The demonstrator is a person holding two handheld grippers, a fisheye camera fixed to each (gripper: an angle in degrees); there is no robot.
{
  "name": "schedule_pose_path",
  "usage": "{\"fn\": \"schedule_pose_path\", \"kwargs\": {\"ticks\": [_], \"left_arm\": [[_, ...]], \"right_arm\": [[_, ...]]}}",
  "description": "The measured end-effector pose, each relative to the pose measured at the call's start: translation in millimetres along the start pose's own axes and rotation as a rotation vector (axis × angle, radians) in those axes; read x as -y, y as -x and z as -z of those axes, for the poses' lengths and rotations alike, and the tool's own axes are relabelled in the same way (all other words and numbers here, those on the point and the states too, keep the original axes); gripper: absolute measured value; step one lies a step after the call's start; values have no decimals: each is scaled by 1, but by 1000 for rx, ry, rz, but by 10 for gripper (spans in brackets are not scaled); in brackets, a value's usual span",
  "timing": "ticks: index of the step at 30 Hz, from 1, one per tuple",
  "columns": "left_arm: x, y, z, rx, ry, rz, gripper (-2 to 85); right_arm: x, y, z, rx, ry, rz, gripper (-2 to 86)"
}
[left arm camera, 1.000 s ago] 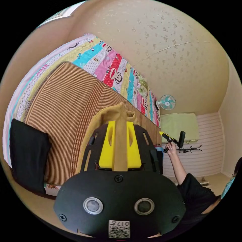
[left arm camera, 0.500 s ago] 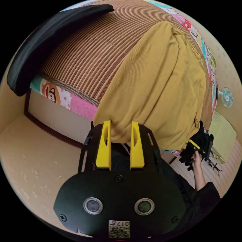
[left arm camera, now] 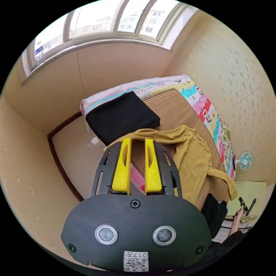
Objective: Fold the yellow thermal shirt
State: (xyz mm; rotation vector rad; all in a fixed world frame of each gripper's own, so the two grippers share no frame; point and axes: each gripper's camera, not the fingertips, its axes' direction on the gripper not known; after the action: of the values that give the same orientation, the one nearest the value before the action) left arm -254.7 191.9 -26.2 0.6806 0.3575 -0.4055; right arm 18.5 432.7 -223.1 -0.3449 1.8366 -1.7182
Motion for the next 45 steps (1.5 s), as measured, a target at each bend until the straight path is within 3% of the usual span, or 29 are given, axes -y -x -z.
{"fn": "schedule_pose_path", "kwargs": {"ticks": [4,6,9,10,12,14,17,20,22,25,30,34,38,41,45], "left_arm": [[-14,-24,-107,-112,391,-180,101],[-24,-33,-145,-118,505,-251,102],[-38,-30,-187,-60,671,-326,99],[-38,-21,-183,-58,641,-316,91],[-32,-5,-167,-85,615,-320,69],[-26,17,-158,-86,703,-257,52],[-32,70,-139,-158,804,-104,57],[-20,152,-101,-392,656,204,86],[-7,236,-78,-618,413,535,106],[3,322,-82,-780,178,859,132],[14,389,-137,-1113,-77,1151,145],[12,406,-148,-1230,-283,1305,65],[26,411,-95,-1254,-437,1198,39],[66,389,-10,-1153,-437,947,38],[147,271,111,-915,-463,353,37]], "right_arm": [[-38,85,-101,407,298,111,99],[-55,124,-142,474,408,175,97],[-84,176,-188,461,560,366,91],[-102,187,-203,417,630,444,84],[-122,183,-195,354,534,531,66],[-138,167,-189,310,521,537,47],[-157,121,-190,373,606,377,34],[-160,76,-190,509,692,183,30],[-158,49,-185,593,694,30,28],[-154,39,-181,586,706,-10,24],[-145,62,-176,445,760,135,20],[-137,75,-168,359,782,188,18],[-133,75,-166,321,788,189,17],[-134,71,-170,334,802,158,16],[-140,64,-169,337,787,188,16]]}}
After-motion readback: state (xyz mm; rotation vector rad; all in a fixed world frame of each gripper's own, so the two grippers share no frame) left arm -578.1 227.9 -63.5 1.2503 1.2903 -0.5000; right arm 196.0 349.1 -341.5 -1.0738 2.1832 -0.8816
